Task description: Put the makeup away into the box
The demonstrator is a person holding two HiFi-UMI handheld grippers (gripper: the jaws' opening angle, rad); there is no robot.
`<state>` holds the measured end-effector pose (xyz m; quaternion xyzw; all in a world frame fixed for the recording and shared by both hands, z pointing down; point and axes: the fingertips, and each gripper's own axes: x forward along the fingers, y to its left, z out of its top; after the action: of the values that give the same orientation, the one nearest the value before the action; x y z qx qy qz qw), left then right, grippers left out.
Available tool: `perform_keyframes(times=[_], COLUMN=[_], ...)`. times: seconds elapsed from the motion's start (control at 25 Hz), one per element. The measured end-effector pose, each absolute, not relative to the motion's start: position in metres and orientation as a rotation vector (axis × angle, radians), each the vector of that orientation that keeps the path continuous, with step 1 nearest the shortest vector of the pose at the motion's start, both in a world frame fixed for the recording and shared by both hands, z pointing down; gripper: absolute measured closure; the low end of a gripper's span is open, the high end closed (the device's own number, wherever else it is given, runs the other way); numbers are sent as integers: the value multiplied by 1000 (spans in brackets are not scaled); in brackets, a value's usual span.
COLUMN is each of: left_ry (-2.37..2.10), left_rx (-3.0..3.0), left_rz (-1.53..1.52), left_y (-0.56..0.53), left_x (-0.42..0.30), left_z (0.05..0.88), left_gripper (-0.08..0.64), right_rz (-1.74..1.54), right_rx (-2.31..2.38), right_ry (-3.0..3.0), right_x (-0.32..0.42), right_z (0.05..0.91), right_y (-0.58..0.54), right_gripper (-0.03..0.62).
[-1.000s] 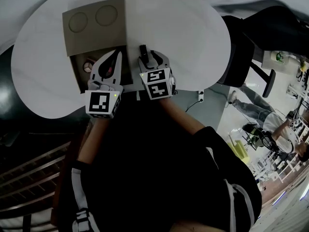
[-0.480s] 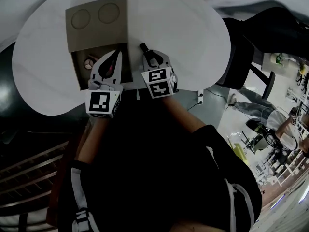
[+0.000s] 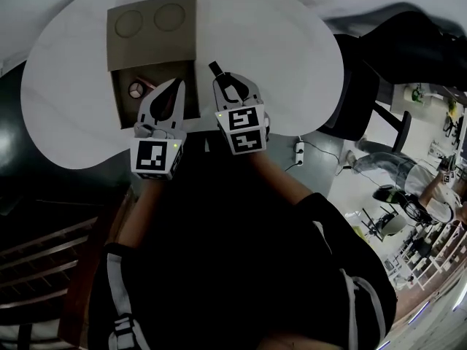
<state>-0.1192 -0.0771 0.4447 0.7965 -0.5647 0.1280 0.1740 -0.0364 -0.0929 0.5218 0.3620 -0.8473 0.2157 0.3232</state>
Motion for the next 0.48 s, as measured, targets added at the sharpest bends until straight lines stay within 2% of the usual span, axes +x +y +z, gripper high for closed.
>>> perform_keyframes(times=[0.48], left_ry=[-1713], left_rx=[2212], left_rz=[354], left_y=[-43], left_x=[-146], left_z=[430], left_gripper=[557], right_rz=[502], right_rx=[916], right_ry=[-2364], right_x=[-71], right_z=[473], right_y=[-79], right_gripper=[485])
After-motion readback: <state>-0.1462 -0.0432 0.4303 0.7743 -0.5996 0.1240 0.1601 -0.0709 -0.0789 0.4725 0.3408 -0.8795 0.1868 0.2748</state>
